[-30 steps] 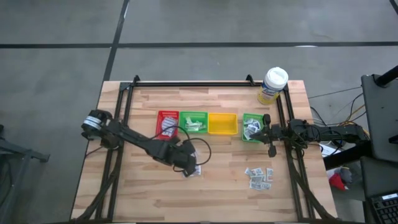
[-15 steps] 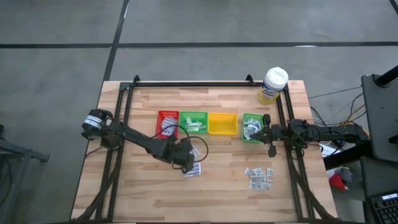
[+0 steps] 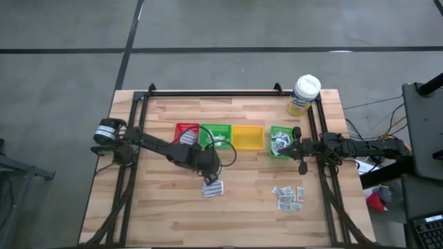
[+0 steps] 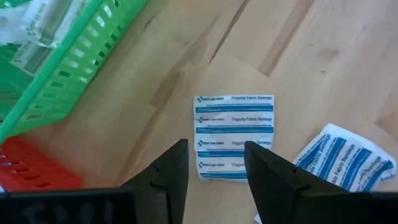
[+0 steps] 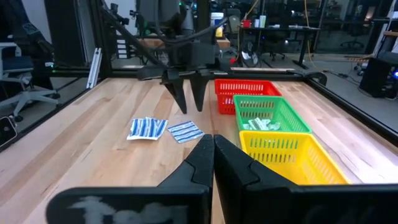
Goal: Pick & Place First Aid Supplies
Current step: Put the blue bandage into the red bin
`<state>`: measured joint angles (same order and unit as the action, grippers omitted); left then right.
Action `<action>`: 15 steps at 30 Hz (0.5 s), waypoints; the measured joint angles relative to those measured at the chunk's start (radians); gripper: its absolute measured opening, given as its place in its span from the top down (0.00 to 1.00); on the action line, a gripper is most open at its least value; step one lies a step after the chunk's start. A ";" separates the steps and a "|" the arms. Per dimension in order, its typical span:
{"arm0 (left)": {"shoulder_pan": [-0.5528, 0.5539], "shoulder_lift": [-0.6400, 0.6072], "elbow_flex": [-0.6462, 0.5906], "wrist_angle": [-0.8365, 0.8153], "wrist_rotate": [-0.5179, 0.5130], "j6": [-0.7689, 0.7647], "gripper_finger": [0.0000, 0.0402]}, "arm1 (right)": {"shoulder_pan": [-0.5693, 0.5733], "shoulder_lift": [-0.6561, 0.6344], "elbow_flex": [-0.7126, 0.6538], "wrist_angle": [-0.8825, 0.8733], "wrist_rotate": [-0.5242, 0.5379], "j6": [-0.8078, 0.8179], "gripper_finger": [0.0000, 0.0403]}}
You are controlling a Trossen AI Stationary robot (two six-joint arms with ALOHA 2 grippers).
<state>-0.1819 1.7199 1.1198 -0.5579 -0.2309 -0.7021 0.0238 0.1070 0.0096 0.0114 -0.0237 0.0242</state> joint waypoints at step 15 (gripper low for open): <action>0.005 0.069 0.014 -0.010 0.066 0.036 0.63 | 0.000 0.000 0.000 0.000 0.000 0.000 0.98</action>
<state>-0.1768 1.7886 1.1337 -0.5681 -0.1654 -0.6662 0.0235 0.1070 0.0093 0.0113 -0.0235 0.0243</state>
